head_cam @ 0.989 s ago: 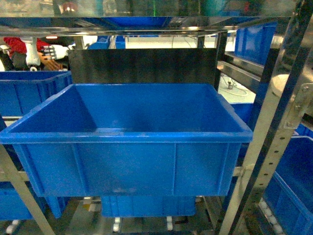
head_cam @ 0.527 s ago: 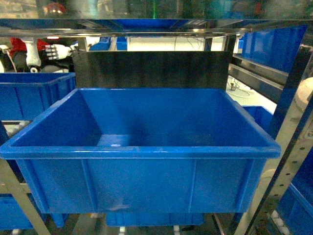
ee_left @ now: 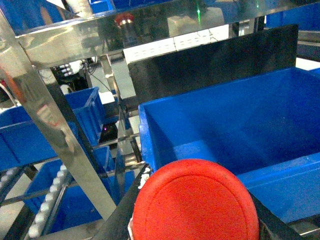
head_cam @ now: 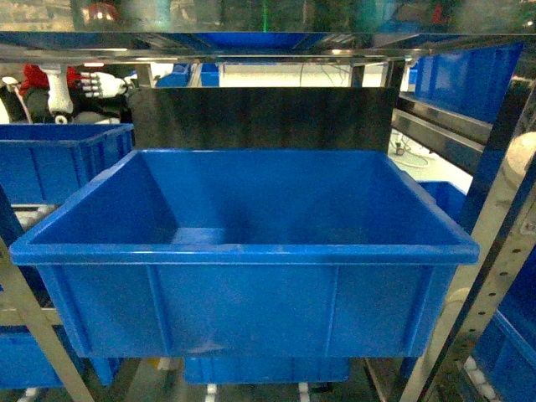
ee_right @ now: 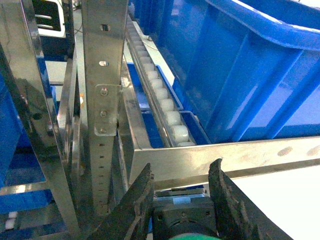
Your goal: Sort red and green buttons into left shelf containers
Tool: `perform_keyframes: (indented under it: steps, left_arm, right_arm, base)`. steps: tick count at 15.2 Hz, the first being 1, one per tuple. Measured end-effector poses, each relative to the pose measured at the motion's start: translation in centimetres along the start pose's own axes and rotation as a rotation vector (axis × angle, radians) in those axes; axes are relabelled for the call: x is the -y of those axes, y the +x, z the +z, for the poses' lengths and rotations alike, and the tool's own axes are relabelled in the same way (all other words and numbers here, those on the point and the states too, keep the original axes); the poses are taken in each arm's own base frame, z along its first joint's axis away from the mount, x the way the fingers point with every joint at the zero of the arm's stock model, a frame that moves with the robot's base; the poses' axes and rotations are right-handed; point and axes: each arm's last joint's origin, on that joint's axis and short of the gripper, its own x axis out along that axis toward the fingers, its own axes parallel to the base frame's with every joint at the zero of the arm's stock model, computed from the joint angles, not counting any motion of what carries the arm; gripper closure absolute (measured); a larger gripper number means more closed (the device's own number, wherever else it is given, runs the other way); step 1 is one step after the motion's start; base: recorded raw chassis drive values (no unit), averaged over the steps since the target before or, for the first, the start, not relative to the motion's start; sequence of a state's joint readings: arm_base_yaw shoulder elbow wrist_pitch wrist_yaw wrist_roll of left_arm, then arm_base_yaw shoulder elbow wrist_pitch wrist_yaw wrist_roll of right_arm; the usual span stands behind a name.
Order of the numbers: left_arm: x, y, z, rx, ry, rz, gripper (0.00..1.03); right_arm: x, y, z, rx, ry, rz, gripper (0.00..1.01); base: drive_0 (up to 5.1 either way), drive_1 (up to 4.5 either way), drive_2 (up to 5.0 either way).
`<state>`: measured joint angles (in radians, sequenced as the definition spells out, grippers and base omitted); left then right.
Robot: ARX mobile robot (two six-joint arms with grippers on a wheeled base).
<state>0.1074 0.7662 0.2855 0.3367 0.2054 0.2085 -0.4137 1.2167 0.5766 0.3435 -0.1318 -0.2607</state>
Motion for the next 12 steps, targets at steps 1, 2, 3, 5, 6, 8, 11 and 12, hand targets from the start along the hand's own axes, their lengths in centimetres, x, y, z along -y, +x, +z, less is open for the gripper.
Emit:
perform_keyframes:
  steps: [1, 2, 3, 5, 6, 8, 11, 12]
  left_arm:
    - [0.0, 0.1, -0.1, -0.006, -0.001, -0.002, 0.73]
    - [0.0, 0.1, -0.1, -0.005, -0.001, -0.001, 0.73]
    - [0.0, 0.1, -0.1, -0.005, -0.001, -0.001, 0.73]
    - [0.0, 0.1, -0.1, -0.004, -0.001, -0.002, 0.73]
    - [0.0, 0.1, -0.1, -0.005, -0.001, -0.001, 0.73]
    - [0.0, 0.1, -0.1, -0.005, -0.001, -0.001, 0.73]
    - [0.0, 0.1, -0.1, -0.005, -0.001, -0.002, 0.73]
    - [0.0, 0.1, -0.1, -0.004, -0.001, -0.002, 0.73]
  right_arm:
    - [0.0, 0.0, 0.0, 0.002, 0.0, 0.0, 0.72]
    - [-0.2, 0.0, 0.0, -0.003, -0.005, 0.012, 0.72]
    - [-0.8, 0.1, 0.3, -0.004, -0.015, 0.026, 0.72]
    - [-2.8, 0.3, 2.0, 0.017, -0.048, 0.09, 0.72]
    - [-3.7, 0.2, 2.7, 0.04, -0.06, 0.119, 0.72]
    - [-7.0, 0.4, 4.9, 0.068, -0.076, 0.196, 0.72]
    - [-11.0, 0.4, 5.1, 0.005, -0.057, 0.305, 0.72]
    - [-11.7, -0.1, 5.3, 0.011, -0.051, 0.339, 0.72]
  base:
    - [-5.0, 2.47, 2.5]
    - [-5.0, 2.47, 2.5]
    - [-5.0, 2.47, 2.5]
    - [-5.0, 2.47, 2.5]
    - [-5.0, 2.47, 2.5]
    - [-2.5, 1.23, 1.2]
    - [0.0, 0.0, 0.0]
    - [0.0, 0.0, 0.0]
